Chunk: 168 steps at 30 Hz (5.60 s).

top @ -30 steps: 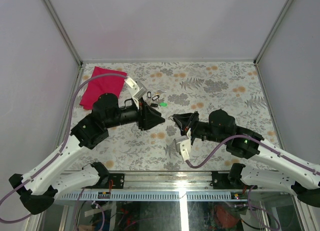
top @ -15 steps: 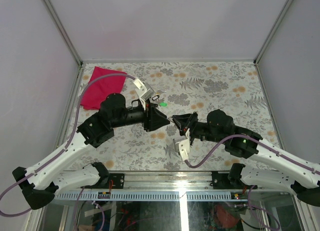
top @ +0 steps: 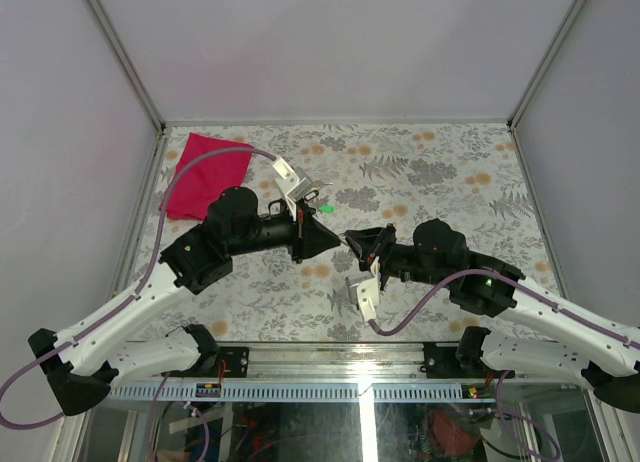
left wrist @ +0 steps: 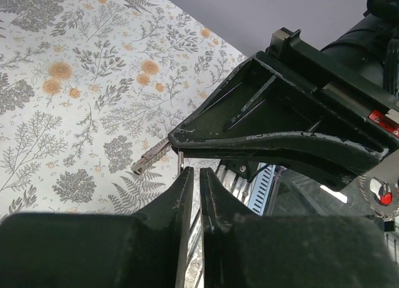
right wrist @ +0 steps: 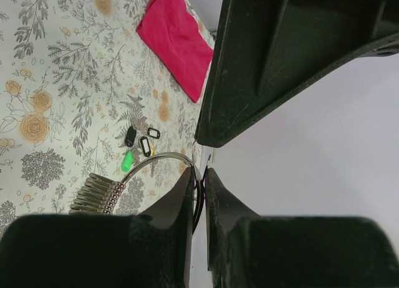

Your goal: Put the keys on the keyring

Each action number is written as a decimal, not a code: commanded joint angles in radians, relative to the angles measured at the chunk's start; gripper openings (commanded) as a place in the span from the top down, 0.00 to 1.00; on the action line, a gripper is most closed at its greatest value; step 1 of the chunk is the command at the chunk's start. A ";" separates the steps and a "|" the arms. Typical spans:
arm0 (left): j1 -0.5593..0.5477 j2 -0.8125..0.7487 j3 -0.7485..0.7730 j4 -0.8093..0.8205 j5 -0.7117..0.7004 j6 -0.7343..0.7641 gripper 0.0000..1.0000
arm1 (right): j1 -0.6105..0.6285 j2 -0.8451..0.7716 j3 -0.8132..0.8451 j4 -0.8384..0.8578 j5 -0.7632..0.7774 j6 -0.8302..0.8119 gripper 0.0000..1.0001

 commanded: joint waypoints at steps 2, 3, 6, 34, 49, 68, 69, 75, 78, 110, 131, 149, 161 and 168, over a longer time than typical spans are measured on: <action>-0.008 0.012 -0.003 0.045 0.003 0.009 0.98 | 0.016 0.000 0.060 0.054 0.008 0.011 1.00; -0.009 0.014 -0.005 0.045 0.005 0.010 1.00 | 0.017 0.000 0.060 0.055 0.005 0.011 1.00; -0.009 0.014 -0.008 0.044 0.002 0.010 1.00 | 0.020 -0.002 0.058 0.049 0.000 0.008 1.00; -0.009 -0.015 0.002 0.045 -0.060 0.010 0.73 | 0.045 -0.048 0.002 0.074 0.072 0.042 1.00; 0.028 -0.026 -0.039 -0.048 -0.387 -0.043 0.53 | 0.046 -0.144 -0.056 0.035 0.107 0.210 1.00; 0.353 0.551 0.155 -0.100 -0.436 0.025 0.52 | 0.046 -0.218 -0.116 -0.011 0.143 0.386 1.00; 0.366 0.572 0.156 -0.075 -0.418 0.008 0.52 | 0.046 -0.218 -0.118 -0.008 0.144 0.397 1.00; 0.426 0.712 0.197 0.002 -0.363 -0.029 0.54 | 0.045 -0.221 -0.135 -0.008 0.153 0.433 1.00; 0.448 0.786 0.237 0.009 -0.339 -0.035 0.57 | 0.046 -0.224 -0.145 -0.008 0.153 0.444 1.00; 0.534 1.036 0.325 0.118 -0.326 -0.163 0.72 | 0.046 -0.221 -0.150 -0.019 0.149 0.467 1.00; 0.540 1.088 0.368 0.082 -0.393 -0.127 0.72 | 0.046 -0.211 -0.148 -0.030 0.147 0.465 1.00; 0.543 1.134 0.398 0.088 -0.370 -0.118 0.93 | 0.046 -0.217 -0.141 -0.052 0.149 0.470 1.00; 0.543 0.969 0.300 0.146 -0.344 -0.016 1.00 | 0.046 -0.218 -0.138 -0.062 0.150 0.452 1.00; 0.505 0.763 0.198 0.194 -0.229 0.053 1.00 | 0.045 -0.231 -0.138 -0.048 0.131 0.406 1.00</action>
